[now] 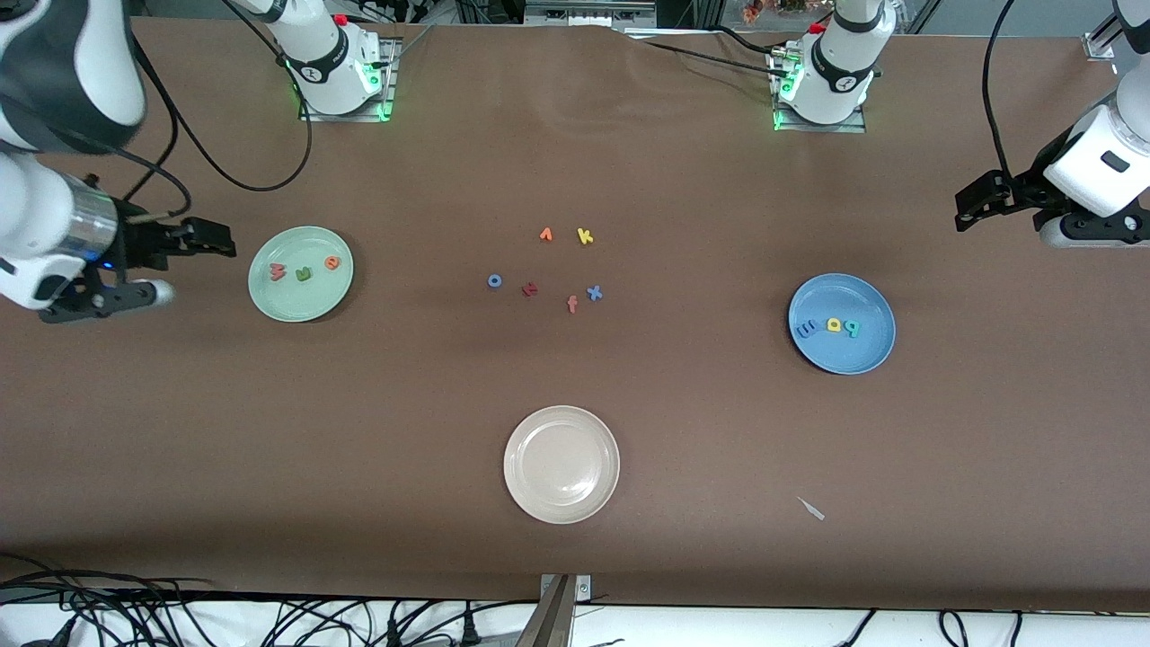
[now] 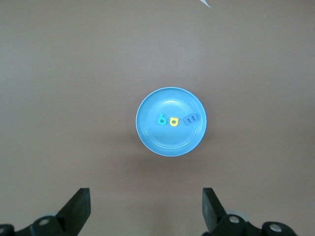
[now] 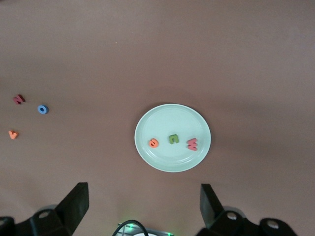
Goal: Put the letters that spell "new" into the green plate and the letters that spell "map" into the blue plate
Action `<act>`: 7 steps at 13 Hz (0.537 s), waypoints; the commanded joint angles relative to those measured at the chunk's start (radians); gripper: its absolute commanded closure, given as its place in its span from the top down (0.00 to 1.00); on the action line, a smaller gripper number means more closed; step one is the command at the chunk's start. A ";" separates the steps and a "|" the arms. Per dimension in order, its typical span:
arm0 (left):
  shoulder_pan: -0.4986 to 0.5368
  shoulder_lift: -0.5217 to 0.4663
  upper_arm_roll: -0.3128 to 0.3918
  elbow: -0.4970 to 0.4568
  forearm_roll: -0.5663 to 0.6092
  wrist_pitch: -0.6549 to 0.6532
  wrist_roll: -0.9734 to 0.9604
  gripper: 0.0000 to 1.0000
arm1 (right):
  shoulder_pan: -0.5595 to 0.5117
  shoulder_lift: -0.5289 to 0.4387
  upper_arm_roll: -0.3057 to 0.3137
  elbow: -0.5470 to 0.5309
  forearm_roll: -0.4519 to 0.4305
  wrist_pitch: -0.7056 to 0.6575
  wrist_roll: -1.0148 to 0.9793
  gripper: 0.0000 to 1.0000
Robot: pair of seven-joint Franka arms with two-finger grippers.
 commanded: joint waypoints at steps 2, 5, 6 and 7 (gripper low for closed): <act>-0.004 -0.009 0.011 -0.005 -0.033 0.009 0.008 1.00 | -0.146 -0.092 0.155 -0.096 -0.044 0.079 0.061 1.00; -0.005 -0.006 0.011 -0.007 -0.033 0.010 0.010 1.00 | -0.175 -0.209 0.153 -0.169 -0.058 0.156 0.050 1.00; -0.007 -0.006 0.011 -0.007 -0.033 0.010 0.010 1.00 | -0.187 -0.212 0.155 -0.144 -0.077 0.132 0.047 1.00; -0.008 -0.006 0.011 -0.007 -0.033 0.012 0.010 1.00 | -0.198 -0.209 0.155 -0.115 -0.093 0.089 0.044 1.00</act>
